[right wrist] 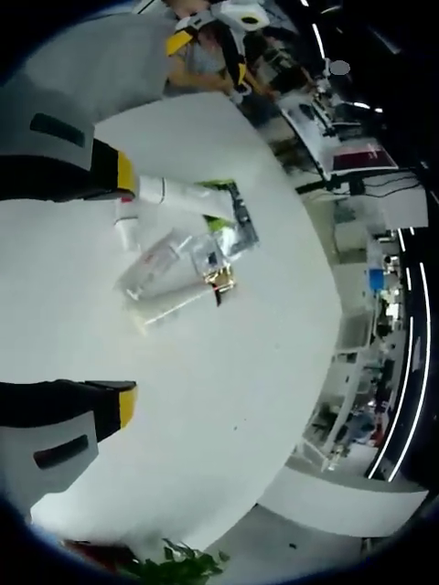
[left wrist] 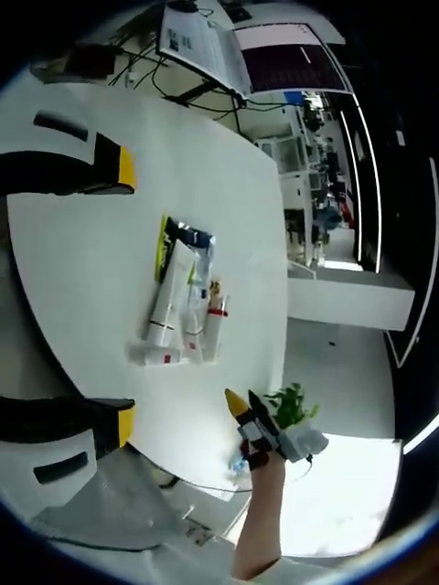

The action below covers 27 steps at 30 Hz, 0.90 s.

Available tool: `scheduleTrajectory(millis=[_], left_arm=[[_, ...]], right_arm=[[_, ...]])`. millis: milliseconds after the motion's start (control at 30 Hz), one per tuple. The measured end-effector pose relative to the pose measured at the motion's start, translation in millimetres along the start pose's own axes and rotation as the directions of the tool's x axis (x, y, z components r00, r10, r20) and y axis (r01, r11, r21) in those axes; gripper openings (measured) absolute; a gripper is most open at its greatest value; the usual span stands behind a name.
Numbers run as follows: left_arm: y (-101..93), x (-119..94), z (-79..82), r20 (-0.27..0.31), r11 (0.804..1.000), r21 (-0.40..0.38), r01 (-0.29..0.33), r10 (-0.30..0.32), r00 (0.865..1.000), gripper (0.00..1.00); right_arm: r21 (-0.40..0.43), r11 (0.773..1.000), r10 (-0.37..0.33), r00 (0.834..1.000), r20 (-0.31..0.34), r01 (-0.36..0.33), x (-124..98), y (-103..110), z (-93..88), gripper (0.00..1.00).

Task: Arrange the skincare products in the storage area until every visible bottle or jar stands upright without overlapping.

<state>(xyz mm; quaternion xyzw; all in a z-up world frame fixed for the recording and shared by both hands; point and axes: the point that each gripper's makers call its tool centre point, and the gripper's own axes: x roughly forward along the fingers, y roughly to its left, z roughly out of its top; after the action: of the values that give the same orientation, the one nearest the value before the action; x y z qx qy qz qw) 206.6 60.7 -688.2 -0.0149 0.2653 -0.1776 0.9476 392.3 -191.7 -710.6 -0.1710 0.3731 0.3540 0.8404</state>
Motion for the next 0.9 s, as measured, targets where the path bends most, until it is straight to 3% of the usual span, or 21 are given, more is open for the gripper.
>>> scheduleTrajectory(millis=[900], left_arm=[[4.5, 4, -0.2, -0.022, 1.000, -0.026, -0.010, 0.010, 1.000, 0.85]], right_arm=[[-0.041, 0.998, 0.034, 0.996, -0.083, -0.038, 41, -4, -0.7, 0.71]])
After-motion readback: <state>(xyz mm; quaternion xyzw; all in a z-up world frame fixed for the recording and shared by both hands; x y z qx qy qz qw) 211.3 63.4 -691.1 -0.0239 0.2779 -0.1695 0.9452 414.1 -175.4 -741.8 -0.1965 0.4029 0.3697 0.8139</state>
